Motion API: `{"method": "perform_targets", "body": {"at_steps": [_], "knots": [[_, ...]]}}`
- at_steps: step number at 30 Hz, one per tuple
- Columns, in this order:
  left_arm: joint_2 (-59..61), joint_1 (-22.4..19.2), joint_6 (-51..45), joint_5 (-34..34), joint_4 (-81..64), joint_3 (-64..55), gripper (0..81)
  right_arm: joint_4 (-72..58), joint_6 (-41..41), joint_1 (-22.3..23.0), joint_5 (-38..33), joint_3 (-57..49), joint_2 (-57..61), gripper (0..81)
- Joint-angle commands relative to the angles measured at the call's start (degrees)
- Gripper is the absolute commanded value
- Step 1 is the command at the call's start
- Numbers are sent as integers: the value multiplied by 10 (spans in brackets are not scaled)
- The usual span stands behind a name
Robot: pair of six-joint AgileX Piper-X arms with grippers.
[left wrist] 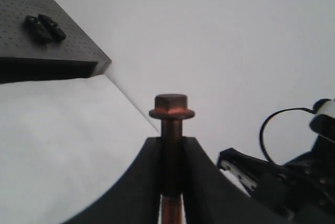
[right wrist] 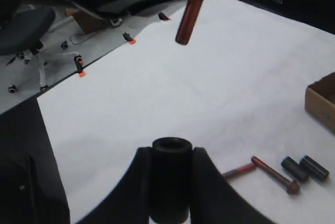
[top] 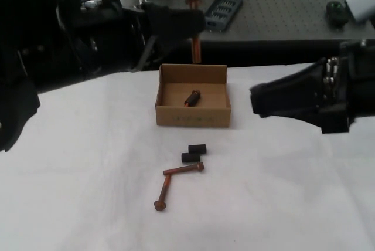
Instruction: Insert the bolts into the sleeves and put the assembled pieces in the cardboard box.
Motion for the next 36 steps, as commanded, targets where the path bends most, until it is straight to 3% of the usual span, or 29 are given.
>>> {"method": "perform_targets", "body": {"at_steps": [1, 10, 19, 36], "knots": [[-5, 1, -43, 30, -19, -1, 6, -59, 31, 1, -28, 4, 21, 19], [-5, 1, -74, 51, -35, -2, 6, -158, 80, 10, -58, 4, 67, 19], [-5, 1, -73, 51, -83, -2, 6, -172, 81, 41, -58, 4, 70, 19], [-5, -2, -73, 51, -98, -2, 6, -253, 142, 41, -49, 4, 70, 19]]}}
